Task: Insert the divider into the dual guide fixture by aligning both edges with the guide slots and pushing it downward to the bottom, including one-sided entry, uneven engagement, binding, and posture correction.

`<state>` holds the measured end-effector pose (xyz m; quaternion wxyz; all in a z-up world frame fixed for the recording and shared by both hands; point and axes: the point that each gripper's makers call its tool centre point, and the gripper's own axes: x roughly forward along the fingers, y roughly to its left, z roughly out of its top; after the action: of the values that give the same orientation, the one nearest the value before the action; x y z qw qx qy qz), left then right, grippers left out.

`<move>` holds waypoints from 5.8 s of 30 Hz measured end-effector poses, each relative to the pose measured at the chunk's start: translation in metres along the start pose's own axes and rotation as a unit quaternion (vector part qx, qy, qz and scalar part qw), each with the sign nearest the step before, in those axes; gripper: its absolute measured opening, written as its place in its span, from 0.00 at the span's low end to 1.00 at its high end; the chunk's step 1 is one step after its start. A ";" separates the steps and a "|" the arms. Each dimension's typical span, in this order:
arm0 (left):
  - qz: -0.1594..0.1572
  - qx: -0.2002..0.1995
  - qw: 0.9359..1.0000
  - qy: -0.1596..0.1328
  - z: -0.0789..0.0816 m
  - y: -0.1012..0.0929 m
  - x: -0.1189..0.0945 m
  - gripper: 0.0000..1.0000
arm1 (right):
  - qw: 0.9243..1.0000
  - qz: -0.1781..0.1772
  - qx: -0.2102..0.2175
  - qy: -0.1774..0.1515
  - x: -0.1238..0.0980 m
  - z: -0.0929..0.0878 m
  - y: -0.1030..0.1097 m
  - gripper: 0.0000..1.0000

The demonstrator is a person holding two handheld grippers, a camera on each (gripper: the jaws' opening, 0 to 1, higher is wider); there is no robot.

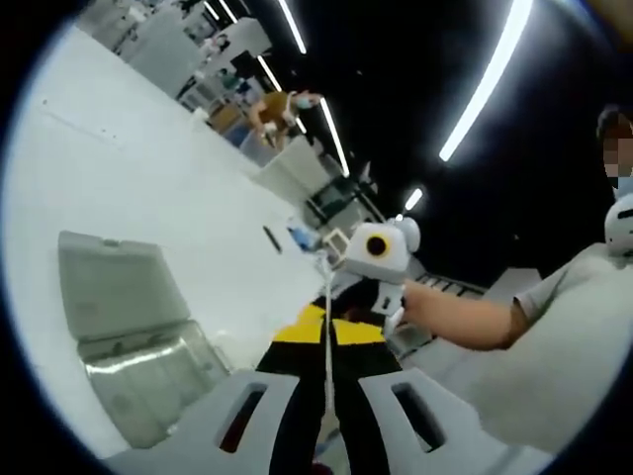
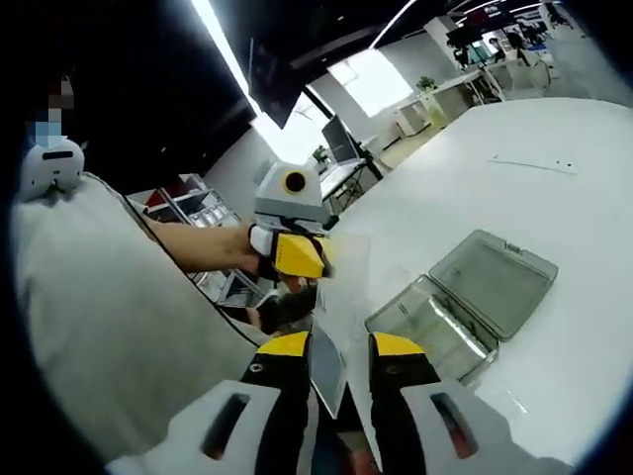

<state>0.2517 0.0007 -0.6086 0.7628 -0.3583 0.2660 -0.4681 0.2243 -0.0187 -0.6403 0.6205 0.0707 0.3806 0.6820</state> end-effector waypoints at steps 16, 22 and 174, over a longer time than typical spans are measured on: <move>-0.001 -0.002 1.000 0.004 -0.001 0.001 0.001 0.00 | 1.000 0.019 0.004 -0.002 -0.001 0.003 0.003 0.15; -0.001 -0.002 1.000 0.005 -0.001 0.001 0.001 0.00 | 1.000 0.022 0.005 -0.005 -0.001 0.005 0.003 0.13; 0.120 0.218 0.968 0.040 -0.009 0.033 -0.025 0.26 | 0.987 -0.105 0.119 0.004 0.011 0.001 -0.032 0.00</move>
<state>0.2520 0.0305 -0.6389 0.8614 -0.1299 0.2292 -0.4342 0.2478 -0.0104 -0.6629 0.6741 0.1006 0.4669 0.5635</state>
